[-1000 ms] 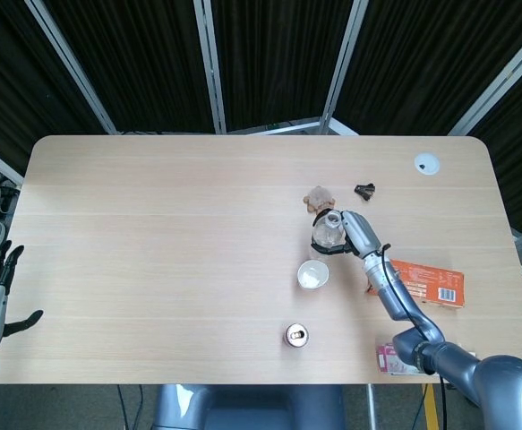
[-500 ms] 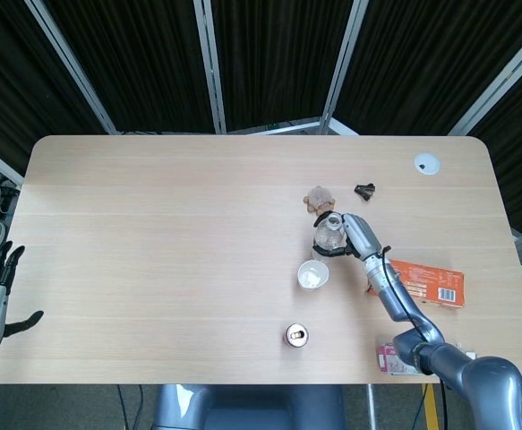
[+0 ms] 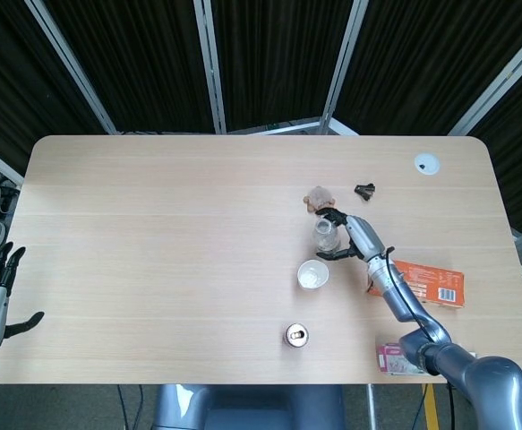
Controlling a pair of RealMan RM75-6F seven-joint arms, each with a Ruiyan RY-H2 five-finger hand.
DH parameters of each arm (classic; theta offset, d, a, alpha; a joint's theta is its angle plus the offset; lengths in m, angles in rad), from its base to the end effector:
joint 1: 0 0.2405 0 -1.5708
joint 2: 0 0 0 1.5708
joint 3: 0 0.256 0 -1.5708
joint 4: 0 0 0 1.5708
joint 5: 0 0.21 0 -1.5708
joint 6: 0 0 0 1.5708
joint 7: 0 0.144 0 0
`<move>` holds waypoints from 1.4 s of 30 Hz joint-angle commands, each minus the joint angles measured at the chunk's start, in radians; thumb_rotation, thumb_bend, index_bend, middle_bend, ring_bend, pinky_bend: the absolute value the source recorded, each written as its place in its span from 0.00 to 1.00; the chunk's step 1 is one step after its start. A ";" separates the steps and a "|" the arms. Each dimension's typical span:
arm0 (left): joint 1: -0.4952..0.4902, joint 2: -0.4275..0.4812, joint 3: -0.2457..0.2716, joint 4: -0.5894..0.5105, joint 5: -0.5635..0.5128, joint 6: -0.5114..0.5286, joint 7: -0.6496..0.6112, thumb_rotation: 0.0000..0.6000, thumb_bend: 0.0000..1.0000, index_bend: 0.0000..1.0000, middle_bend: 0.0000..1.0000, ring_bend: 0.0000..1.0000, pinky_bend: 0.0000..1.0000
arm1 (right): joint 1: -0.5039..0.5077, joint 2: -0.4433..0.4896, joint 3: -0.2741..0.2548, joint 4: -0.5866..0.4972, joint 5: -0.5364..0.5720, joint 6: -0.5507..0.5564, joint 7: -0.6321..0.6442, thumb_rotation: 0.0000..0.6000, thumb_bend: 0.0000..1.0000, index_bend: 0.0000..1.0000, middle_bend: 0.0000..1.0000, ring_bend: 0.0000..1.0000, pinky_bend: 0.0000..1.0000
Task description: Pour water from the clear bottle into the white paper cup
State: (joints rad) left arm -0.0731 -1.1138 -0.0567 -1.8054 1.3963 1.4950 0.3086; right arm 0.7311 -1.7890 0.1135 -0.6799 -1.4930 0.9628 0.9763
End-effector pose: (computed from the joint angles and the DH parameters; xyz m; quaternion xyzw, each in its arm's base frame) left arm -0.2871 0.1751 0.1510 -0.5909 -0.3790 -0.3299 0.6312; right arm -0.2378 -0.3974 -0.0236 0.5686 -0.5779 0.5103 0.2868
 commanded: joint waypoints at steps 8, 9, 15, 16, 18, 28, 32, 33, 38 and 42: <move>0.002 -0.001 0.003 0.000 0.005 0.003 0.002 1.00 0.00 0.00 0.00 0.00 0.00 | -0.002 0.030 -0.008 -0.019 0.000 -0.013 0.018 1.00 0.00 0.11 0.19 0.11 0.12; 0.002 -0.001 0.003 -0.001 0.006 0.004 0.002 1.00 0.00 0.00 0.00 0.00 0.00 | -0.002 0.032 -0.010 -0.021 -0.001 -0.014 0.018 1.00 0.00 0.10 0.18 0.10 0.11; 0.003 0.001 0.006 -0.003 0.010 0.005 -0.001 1.00 0.00 0.00 0.00 0.00 0.00 | -0.004 0.053 -0.011 -0.034 0.006 -0.029 0.016 1.00 0.00 0.06 0.14 0.06 0.05; 0.003 0.001 0.006 -0.003 0.011 0.005 -0.001 1.00 0.00 0.00 0.00 0.00 0.00 | -0.004 0.056 -0.011 -0.037 0.008 -0.031 0.016 1.00 0.00 0.05 0.13 0.05 0.03; 0.004 0.003 0.007 -0.004 0.013 0.008 -0.004 1.00 0.00 0.00 0.00 0.00 0.00 | -0.008 0.074 -0.017 -0.043 0.007 -0.041 0.017 1.00 0.00 0.03 0.11 0.03 0.01; 0.013 0.001 0.009 -0.003 0.034 0.033 -0.001 1.00 0.00 0.00 0.00 0.00 0.00 | -0.031 0.194 -0.070 -0.119 -0.031 -0.045 -0.032 1.00 0.00 0.00 0.00 0.00 0.00; 0.017 0.007 0.014 -0.009 0.050 0.039 -0.012 1.00 0.00 0.00 0.00 0.00 0.00 | -0.059 0.241 -0.086 -0.141 -0.042 -0.006 -0.107 1.00 0.00 0.00 0.00 0.00 0.00; 0.018 0.008 0.015 -0.009 0.051 0.040 -0.012 1.00 0.00 0.00 0.00 0.00 0.00 | -0.063 0.244 -0.087 -0.142 -0.041 -0.001 -0.117 1.00 0.00 0.00 0.00 0.00 0.00; 0.028 0.011 0.015 -0.009 0.073 0.067 -0.014 1.00 0.00 0.00 0.00 0.00 0.00 | -0.133 0.284 -0.072 -0.145 -0.018 0.112 -0.297 1.00 0.00 0.00 0.00 0.00 0.00; 0.037 -0.007 0.009 0.001 0.093 0.104 0.011 1.00 0.00 0.00 0.00 0.00 0.00 | -0.219 0.336 -0.042 -0.188 0.009 0.276 -0.496 1.00 0.00 0.00 0.00 0.00 0.00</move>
State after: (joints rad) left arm -0.0401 -1.1161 -0.0461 -1.8070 1.4827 1.5945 0.3206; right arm 0.5885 -1.5019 0.0468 -0.8307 -1.5094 1.1103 0.6275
